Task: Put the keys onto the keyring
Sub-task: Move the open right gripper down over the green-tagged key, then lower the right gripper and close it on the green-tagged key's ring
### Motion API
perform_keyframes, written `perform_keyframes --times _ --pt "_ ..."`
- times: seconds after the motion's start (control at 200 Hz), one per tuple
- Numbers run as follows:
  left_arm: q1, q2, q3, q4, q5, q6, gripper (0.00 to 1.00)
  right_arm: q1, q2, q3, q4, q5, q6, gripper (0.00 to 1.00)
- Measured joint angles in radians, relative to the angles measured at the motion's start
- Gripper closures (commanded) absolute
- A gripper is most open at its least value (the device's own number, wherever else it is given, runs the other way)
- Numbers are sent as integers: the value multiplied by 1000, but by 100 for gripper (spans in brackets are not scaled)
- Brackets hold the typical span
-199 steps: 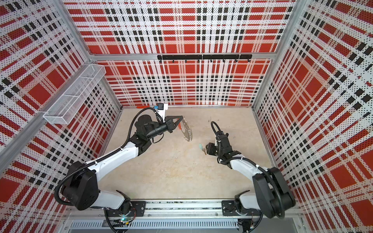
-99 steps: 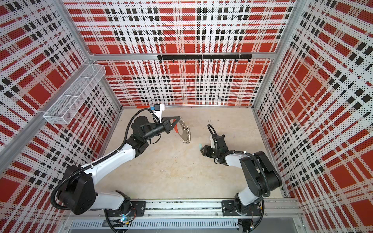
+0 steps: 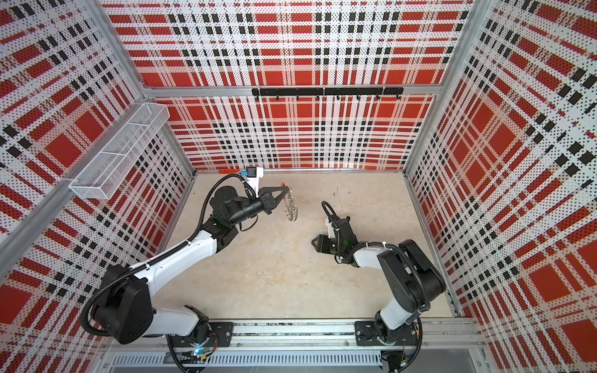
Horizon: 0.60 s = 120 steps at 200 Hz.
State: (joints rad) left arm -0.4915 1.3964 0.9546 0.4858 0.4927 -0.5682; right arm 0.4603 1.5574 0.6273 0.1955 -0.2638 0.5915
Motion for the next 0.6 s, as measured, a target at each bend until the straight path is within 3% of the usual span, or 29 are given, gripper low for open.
perform_keyframes --times 0.286,0.601 --pt "-6 0 0 0 4 0 100 -10 -28 49 -95 145 -194 67" --pt "-10 0 0 0 5 0 100 -51 26 49 -89 98 -258 71"
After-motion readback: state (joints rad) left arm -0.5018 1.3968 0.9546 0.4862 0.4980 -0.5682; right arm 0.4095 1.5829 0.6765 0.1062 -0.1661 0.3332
